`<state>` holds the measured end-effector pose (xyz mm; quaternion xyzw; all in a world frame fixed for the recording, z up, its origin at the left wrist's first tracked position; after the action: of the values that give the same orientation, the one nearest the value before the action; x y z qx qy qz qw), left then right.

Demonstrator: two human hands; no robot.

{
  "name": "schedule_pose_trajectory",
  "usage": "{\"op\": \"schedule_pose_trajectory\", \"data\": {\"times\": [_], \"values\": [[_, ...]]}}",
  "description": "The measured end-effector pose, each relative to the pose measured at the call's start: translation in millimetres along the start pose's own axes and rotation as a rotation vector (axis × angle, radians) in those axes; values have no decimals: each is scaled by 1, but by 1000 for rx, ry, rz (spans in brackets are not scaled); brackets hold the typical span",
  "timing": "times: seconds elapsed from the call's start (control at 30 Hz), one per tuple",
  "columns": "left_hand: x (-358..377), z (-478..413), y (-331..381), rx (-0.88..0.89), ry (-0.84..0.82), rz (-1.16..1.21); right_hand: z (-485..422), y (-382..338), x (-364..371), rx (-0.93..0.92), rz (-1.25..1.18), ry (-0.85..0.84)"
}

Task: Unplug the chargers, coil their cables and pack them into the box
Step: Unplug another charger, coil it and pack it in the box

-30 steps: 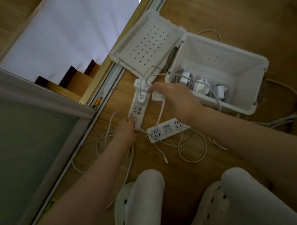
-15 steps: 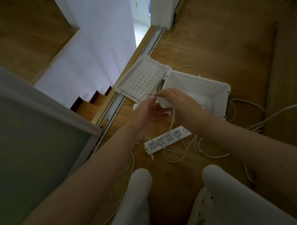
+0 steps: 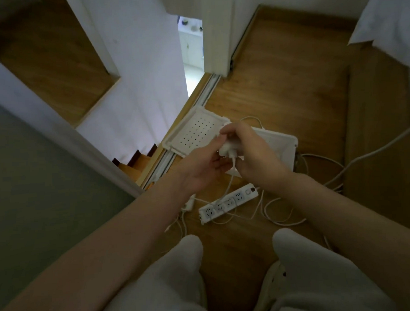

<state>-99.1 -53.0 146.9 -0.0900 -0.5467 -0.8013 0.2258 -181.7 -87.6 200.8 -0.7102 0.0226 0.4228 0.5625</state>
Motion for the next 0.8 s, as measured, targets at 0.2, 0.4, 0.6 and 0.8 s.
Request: {"op": "schedule_pose_trajectory", "data": {"times": [0.2, 0.4, 0.6, 0.8], "values": [[15, 18, 37, 139, 89, -83, 17, 1, -27, 311, -277, 180], [31, 41, 64, 206, 118, -7, 43, -17, -5, 451, -598, -191], [35, 58, 86, 304, 85, 182, 74, -17, -13, 350, -248, -355], [42, 85, 75, 261, -193, -245, 90, 15, -45, 416, 70, -167]]}}
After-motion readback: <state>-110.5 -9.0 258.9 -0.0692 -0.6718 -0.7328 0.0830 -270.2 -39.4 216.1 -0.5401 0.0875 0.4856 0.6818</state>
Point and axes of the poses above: each hand's wrist, its own z-axis away from the middle knuckle, its own x-axis out of the palm, y = z × x, the point moved 7 cm from there along -z, towards the middle knuckle, and after that the axes turned 13 degrees about x, right-handed, at the moved point
